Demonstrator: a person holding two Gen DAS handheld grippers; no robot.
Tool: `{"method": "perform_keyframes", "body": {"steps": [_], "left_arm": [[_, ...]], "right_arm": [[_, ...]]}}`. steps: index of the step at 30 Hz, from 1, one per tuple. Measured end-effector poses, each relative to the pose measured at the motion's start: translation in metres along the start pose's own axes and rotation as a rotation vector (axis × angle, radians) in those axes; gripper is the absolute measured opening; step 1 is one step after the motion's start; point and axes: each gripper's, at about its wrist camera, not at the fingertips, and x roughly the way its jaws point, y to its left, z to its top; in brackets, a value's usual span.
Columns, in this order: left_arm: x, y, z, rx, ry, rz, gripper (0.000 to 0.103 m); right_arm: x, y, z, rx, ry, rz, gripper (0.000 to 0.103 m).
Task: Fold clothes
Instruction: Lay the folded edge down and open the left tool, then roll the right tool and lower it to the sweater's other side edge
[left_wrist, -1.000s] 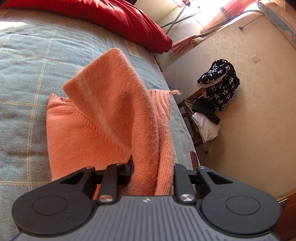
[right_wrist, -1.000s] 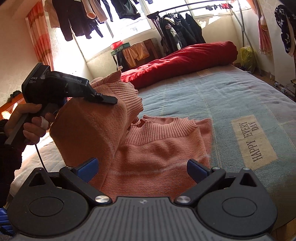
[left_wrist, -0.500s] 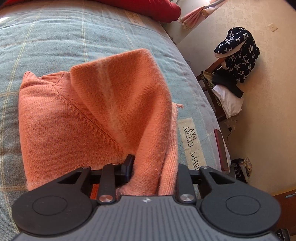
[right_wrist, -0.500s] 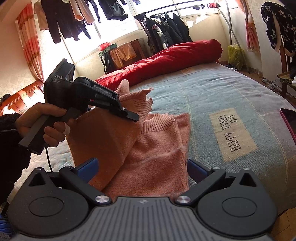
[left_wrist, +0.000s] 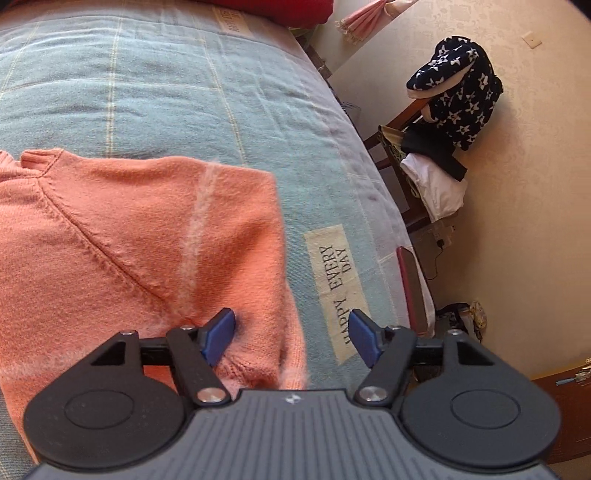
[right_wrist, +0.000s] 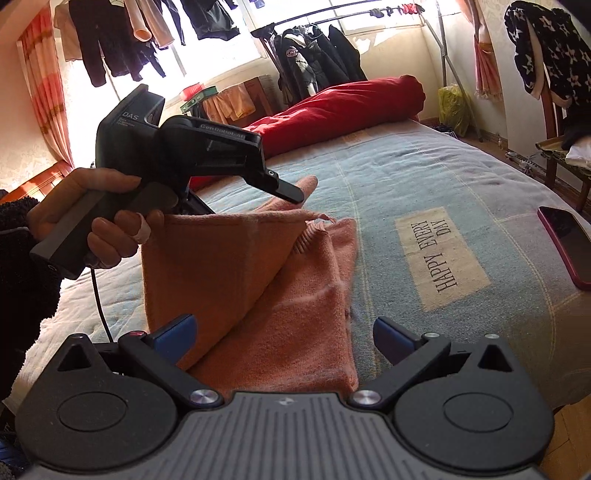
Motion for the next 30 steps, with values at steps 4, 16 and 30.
{"method": "perform_keyframes", "body": {"steps": [4,16,30], "left_arm": [[-0.013,-0.016,-0.003,0.046,-0.014,-0.05,0.067],[-0.068,0.027,-0.049,0.183,-0.136,0.088,0.074],[-0.065,0.091,-0.067,0.116,-0.183,0.058,0.081]], "right_arm": [[-0.005,0.0,0.001,-0.001,-0.008,-0.006,0.103],[-0.01,0.008,-0.003,-0.002,-0.02,0.055,0.103],[0.009,0.008,-0.005,0.064,-0.003,0.125,0.103]]}}
